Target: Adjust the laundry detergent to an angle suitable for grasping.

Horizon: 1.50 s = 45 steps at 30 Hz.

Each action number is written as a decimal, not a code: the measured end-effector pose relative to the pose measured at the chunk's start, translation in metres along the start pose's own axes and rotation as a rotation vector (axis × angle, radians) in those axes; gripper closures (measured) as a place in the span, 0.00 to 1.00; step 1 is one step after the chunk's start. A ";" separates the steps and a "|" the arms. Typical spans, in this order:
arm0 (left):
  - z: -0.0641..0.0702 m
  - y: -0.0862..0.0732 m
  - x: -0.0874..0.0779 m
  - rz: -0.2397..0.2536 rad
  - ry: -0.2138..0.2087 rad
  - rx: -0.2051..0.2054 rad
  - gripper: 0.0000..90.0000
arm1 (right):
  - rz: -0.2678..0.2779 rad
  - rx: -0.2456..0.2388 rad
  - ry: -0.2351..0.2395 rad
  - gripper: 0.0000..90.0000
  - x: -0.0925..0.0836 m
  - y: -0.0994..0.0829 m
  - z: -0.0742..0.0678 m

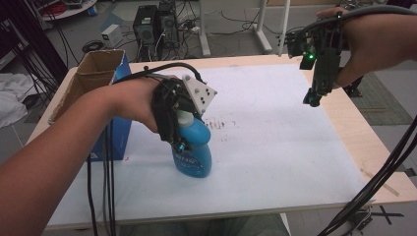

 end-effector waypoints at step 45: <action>0.016 -0.004 -0.029 -0.184 0.028 -0.142 0.16 | 0.012 -0.033 -0.002 0.01 -0.002 0.010 -0.002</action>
Point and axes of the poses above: each handheld gripper's, and its own axes: x roughly forward along the jaws, y roughly out of its top, z roughly to its right, the point moved 6 cm from there along x, roughly forward along the jaws, and after that the axes turned 8 degrees about x, right-handed, at the moved point
